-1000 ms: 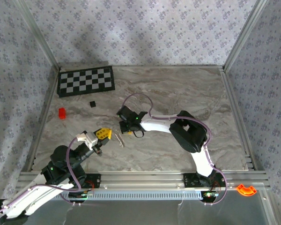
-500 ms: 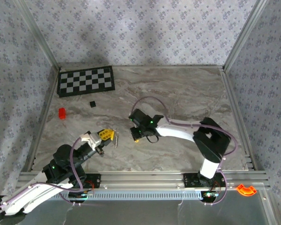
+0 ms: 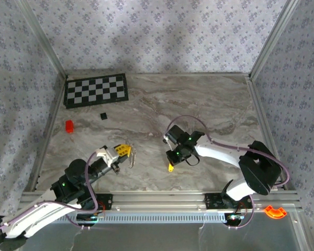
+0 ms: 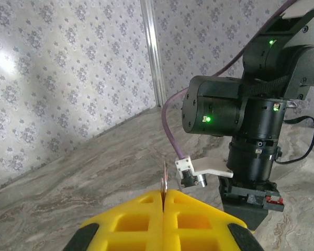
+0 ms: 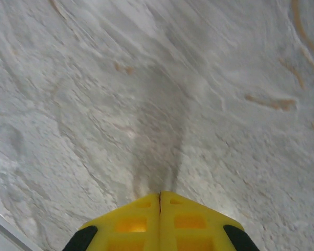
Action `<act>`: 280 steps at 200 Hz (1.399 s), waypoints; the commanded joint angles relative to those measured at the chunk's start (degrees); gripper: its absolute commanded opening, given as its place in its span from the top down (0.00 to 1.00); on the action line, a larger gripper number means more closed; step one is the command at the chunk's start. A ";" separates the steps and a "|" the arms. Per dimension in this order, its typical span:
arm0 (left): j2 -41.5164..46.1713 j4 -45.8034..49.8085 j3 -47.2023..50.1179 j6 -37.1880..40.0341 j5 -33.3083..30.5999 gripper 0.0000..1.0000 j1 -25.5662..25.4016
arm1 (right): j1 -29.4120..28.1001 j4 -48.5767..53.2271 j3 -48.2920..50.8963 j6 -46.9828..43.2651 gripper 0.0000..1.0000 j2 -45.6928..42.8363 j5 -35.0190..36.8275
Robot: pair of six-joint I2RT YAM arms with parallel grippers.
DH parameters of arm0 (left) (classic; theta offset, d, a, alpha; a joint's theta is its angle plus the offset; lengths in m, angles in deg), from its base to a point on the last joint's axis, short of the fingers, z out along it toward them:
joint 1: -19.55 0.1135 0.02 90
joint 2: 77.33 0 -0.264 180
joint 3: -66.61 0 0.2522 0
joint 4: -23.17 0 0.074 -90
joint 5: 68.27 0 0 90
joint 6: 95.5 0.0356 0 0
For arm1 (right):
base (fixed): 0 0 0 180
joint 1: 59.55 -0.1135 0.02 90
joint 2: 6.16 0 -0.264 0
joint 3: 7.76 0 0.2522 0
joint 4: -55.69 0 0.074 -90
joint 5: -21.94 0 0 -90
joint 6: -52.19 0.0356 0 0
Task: Put the keys on the keyring
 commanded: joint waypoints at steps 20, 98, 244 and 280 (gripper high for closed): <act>-4.28 -5.03 -0.67 1.25 1.54 1.00 -0.20 | 1.43 6.43 -0.16 -2.46 1.00 2.41 -1.10; -10.77 -8.96 -0.36 0.79 2.60 1.00 0.51 | 1.23 8.61 -4.19 -2.46 0.92 6.92 2.39; -11.00 -10.96 0.51 -1.53 5.45 1.00 2.17 | -0.72 2.27 4.27 9.42 0.64 -5.55 5.27; -11.13 -11.39 0.73 -1.69 5.69 1.00 2.43 | -0.28 -3.22 7.37 8.98 0.62 -6.56 2.99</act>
